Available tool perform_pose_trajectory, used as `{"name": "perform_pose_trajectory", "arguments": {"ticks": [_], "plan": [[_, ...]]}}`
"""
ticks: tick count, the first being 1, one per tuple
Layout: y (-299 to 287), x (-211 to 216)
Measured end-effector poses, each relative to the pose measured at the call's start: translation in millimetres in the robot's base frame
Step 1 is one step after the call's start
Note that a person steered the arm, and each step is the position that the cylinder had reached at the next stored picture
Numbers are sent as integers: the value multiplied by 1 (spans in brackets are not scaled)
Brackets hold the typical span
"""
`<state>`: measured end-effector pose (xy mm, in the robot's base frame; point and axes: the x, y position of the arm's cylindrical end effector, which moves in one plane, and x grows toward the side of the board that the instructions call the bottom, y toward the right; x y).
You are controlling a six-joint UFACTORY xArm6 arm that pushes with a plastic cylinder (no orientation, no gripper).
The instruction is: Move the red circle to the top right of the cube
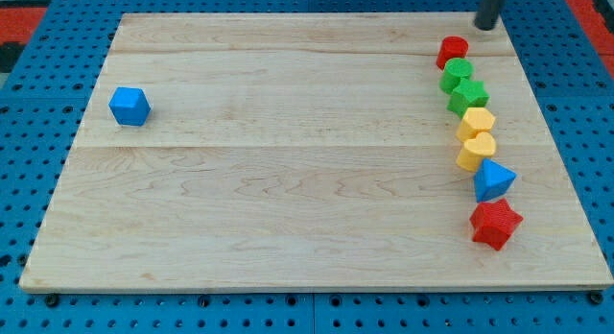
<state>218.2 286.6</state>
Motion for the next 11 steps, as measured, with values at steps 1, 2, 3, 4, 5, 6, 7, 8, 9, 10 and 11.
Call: {"name": "perform_pose_trajectory", "arguments": {"ticks": [1,2,3,4,5,6,7,8,9,10,11], "plan": [[57,1],[17,22],[-68,54],[-116,54],[-176,68],[-141,88],[-157,119],[-257,118],[-374,112],[-384,123],[-370,152]]}}
